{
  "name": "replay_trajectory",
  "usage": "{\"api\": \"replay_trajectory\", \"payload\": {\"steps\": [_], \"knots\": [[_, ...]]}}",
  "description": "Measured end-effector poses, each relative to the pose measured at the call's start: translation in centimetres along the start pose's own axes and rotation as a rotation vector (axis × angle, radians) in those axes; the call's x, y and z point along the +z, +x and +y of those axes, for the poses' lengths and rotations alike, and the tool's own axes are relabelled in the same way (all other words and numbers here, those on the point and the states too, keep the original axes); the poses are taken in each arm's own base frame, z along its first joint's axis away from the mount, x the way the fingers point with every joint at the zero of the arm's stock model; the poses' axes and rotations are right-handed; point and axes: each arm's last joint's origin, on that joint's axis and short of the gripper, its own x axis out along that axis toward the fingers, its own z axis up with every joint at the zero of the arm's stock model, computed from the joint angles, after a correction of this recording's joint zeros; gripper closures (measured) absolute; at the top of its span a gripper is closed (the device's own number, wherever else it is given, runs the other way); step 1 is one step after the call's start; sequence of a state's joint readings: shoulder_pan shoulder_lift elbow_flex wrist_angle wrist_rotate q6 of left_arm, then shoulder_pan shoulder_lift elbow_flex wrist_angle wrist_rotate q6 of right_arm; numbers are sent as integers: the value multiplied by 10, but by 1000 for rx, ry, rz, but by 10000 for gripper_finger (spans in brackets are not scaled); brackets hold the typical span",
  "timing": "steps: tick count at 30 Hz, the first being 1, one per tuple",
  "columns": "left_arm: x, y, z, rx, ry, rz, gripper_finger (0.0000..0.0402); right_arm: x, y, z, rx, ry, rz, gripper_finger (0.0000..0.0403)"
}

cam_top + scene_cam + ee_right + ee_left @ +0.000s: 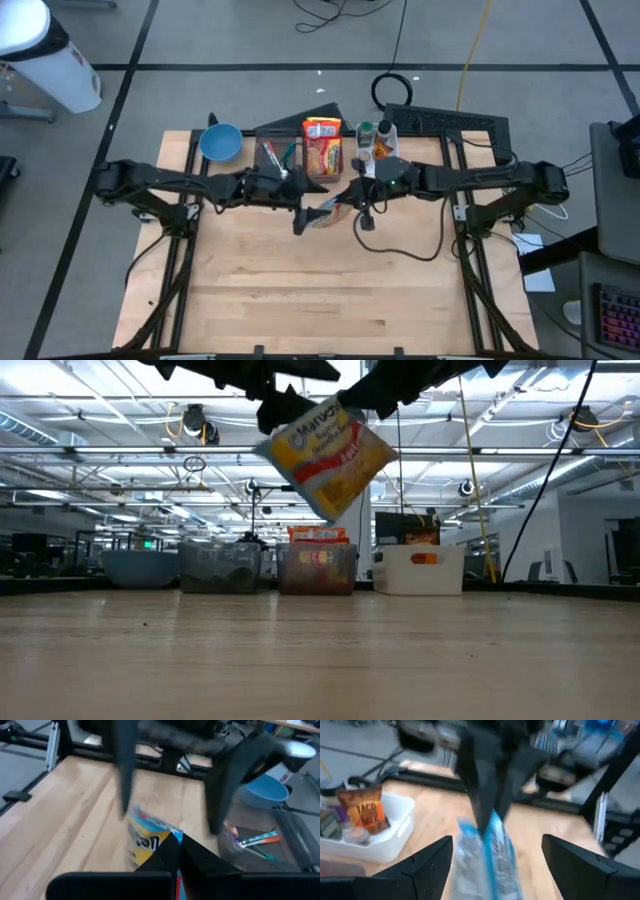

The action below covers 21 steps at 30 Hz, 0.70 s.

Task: Pick & Place Food Item
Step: Put the blue noodle pack into the right black bin

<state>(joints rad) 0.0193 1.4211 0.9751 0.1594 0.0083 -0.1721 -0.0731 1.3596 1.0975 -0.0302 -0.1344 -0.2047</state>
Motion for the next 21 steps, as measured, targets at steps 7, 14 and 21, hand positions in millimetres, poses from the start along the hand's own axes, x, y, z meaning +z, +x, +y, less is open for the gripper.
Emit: {"api": "replay_trajectory", "payload": {"steps": [7,14,21], "knots": [[-5,4,-4,29,26,11,92,-2,5,0,3,-6,7,403],[-6,5,-1,100,32,11,92,2,5,0,-2,-11,-31,403],[-6,5,3,113,20,13,92,3,4,0,-4,-23,-41,403]]}}
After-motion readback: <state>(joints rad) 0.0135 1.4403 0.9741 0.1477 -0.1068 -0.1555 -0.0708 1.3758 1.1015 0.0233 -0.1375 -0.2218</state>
